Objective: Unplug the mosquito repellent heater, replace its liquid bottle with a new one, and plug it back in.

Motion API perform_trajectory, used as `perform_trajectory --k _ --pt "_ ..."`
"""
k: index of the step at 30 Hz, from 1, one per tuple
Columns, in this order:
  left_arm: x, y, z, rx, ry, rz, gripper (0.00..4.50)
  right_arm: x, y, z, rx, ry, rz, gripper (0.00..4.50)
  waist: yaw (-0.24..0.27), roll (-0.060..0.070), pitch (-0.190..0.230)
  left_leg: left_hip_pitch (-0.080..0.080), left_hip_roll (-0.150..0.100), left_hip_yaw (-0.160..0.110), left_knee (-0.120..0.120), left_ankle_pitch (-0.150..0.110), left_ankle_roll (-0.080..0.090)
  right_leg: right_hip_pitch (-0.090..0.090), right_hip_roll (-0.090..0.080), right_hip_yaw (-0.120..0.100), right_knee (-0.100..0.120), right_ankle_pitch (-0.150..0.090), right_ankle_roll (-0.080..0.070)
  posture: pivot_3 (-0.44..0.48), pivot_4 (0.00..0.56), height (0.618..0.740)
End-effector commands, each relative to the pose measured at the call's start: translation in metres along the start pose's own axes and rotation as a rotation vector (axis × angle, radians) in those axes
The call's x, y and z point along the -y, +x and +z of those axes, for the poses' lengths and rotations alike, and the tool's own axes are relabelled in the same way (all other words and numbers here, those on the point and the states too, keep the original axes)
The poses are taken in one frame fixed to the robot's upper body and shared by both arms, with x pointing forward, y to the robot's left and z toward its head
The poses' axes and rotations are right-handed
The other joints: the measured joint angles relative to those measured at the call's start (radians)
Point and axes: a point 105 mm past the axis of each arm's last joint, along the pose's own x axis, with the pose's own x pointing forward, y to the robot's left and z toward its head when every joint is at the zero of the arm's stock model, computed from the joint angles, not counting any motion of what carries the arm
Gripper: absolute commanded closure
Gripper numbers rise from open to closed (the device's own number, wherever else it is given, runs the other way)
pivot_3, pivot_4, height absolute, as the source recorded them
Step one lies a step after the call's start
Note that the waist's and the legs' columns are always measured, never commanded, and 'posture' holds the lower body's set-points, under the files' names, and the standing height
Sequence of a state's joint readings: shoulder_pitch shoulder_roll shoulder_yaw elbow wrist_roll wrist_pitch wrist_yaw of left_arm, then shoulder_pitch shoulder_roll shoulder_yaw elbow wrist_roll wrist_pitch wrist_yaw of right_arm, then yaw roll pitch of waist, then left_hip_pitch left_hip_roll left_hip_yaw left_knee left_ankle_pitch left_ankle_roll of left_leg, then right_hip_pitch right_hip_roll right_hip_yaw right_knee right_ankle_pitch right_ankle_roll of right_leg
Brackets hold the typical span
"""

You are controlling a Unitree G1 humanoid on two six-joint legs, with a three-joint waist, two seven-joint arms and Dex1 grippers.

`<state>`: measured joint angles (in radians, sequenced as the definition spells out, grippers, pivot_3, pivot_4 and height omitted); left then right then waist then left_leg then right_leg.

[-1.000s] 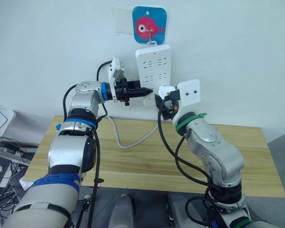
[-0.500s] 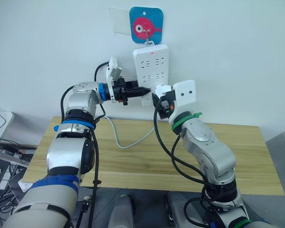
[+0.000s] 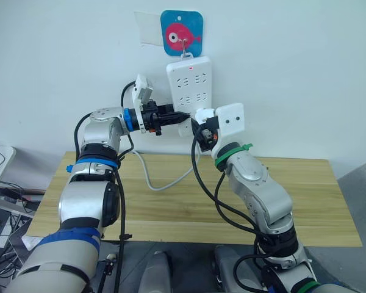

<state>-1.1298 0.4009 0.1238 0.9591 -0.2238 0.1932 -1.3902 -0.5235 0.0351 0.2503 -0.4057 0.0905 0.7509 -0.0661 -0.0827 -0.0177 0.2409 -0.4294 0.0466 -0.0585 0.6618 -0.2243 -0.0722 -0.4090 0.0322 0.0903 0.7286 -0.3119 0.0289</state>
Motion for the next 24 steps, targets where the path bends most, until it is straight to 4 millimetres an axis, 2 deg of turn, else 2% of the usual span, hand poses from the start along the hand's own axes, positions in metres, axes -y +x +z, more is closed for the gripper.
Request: perform_trajectory --k 1,5,6,14,24 --pt "0.017 0.02 0.016 0.101 -0.046 -0.134 3.2 0.008 0.011 -0.004 -0.025 -0.026 -0.039 1.5 0.0 0.0 0.0 0.0 0.0 0.0 0.0 0.0 0.0 0.0 0.0 0.0 0.0 0.0 0.0 0.021 0.2 0.74" --pt "0.014 0.019 0.013 0.087 -0.031 -0.111 3.2 0.009 0.006 -0.002 -0.02 -0.021 -0.021 0.18 0.004 -0.002 -0.001 -0.001 0.0 -0.001 0.0 0.0 0.0 0.0 0.0 -0.001 -0.001 0.0 0.0 0.021 0.2 0.74" --pt "0.012 0.019 0.013 0.082 -0.024 -0.1 3.2 0.011 0.002 -0.002 -0.022 -0.024 -0.019 0.04 0.004 -0.002 -0.001 -0.002 0.0 -0.002 -0.001 0.0 0.0 -0.001 0.0 -0.002 -0.002 0.0 0.0 0.012 0.204 0.74" --pt "0.009 0.016 0.009 0.065 -0.004 -0.075 3.2 0.027 -0.031 0.003 -0.04 -0.035 -0.005 0.04 0.029 -0.002 -0.001 -0.004 0.0 -0.003 -0.004 0.0 0.0 0.0 -0.001 -0.004 -0.009 -0.001 -0.001 0.005 0.211 0.74" --pt "0.003 0.011 0.006 0.04 0.011 -0.043 3.2 0.03 -0.076 0.018 -0.061 0.017 0.176 0.04 0.026 -0.002 -0.001 -0.004 -0.001 -0.003 -0.005 0.0 0.0 0.0 -0.001 -0.004 -0.01 -0.001 -0.001 -0.022 0.211 0.74"
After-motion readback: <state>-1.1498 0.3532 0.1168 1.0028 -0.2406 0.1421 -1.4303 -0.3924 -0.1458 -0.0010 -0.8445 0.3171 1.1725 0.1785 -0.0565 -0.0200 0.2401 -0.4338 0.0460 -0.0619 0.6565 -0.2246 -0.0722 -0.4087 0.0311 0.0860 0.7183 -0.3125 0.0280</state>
